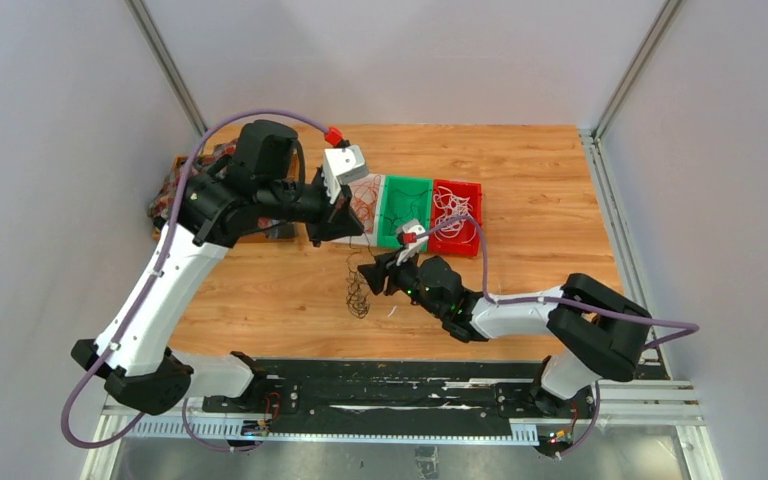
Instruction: Untangle the cables
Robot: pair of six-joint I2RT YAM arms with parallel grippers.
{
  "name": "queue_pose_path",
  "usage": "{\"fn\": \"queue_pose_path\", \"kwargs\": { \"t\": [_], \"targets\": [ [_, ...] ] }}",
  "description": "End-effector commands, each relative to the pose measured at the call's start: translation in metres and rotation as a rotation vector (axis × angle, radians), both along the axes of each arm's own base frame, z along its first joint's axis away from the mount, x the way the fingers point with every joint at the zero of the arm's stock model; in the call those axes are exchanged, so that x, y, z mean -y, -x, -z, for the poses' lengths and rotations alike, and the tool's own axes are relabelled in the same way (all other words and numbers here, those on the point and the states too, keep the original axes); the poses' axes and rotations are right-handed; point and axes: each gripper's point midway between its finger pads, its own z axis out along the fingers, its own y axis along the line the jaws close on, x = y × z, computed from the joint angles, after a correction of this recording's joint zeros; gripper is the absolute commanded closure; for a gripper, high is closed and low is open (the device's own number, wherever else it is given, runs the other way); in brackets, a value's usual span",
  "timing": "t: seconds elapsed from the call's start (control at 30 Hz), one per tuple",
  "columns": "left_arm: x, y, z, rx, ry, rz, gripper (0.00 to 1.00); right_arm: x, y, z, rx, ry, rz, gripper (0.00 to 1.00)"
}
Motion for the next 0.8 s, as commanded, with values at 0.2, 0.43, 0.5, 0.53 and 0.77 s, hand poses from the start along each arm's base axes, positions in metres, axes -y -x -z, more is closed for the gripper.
{"fn": "queue_pose_path", "kwargs": {
  "t": [0.2, 0.43, 0.5, 0.53, 0.77],
  "targets": [
    [-0.007, 0.007, -0.071, 0.138, 0.103, -0.026, 1.0, 0.026, 0.004, 0.055, -0.058, 0.071, 0.078, 0.52],
    [-0.018, 0.0, -0.069, 0.205, 0.063, -0.065, 1.0, 0.033, 0.008, 0.063, -0.074, 0.077, 0.086, 0.61],
    [-0.022, -0.003, -0.03, 0.157, -0.018, -0.072, 0.91, 0.035, 0.008, 0.056, -0.073, 0.071, 0.085, 0.66],
    [-0.025, -0.004, -0.011, 0.13, -0.058, -0.074, 0.81, 0.037, 0.007, 0.05, -0.075, 0.062, 0.092, 0.67],
    [-0.032, -0.022, 0.086, 0.008, -0.249, -0.104, 0.55, 0.102, -0.009, 0.058, -0.297, 0.232, 0.277, 0.49]
  ]
}}
